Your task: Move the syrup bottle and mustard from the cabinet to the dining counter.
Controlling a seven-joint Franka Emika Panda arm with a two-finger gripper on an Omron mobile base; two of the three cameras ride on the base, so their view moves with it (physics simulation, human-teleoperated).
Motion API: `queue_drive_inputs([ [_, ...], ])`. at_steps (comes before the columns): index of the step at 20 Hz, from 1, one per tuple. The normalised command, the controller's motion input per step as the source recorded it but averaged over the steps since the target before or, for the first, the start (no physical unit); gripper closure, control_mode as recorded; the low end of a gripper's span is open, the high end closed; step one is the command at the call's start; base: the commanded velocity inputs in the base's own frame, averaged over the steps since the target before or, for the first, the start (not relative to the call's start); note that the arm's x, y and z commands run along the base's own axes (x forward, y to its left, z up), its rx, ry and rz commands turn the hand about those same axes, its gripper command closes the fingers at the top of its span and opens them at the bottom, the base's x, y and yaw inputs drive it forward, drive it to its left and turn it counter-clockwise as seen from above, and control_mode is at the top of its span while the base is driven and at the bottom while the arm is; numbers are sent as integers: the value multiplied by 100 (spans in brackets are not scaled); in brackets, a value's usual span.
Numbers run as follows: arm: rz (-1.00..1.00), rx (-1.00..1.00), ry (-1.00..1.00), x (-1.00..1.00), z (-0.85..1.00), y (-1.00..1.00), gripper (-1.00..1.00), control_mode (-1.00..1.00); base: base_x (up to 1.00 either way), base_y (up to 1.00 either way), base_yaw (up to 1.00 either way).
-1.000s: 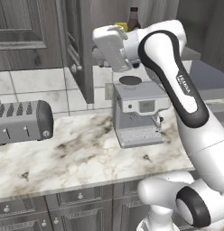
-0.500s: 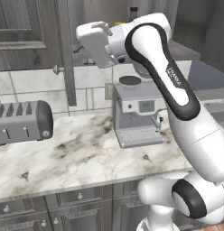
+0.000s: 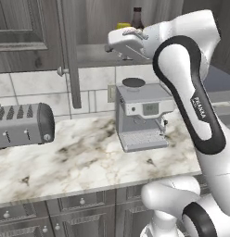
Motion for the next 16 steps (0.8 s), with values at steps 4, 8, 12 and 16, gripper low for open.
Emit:
queue_drive_inputs([
  [4, -29, -7, -10, 0, 27, -65, -100, -100, 0, 0, 0],
  [8, -28, -3, -2, 3, 37, -51, -100, -100, 0, 0, 0],
  [12, -27, -2, 0, 2, 36, -43, -100, -100, 0, 0, 0],
  [16, -23, -2, 0, 13, 11, -40, -100, -100, 0, 0, 0],
])
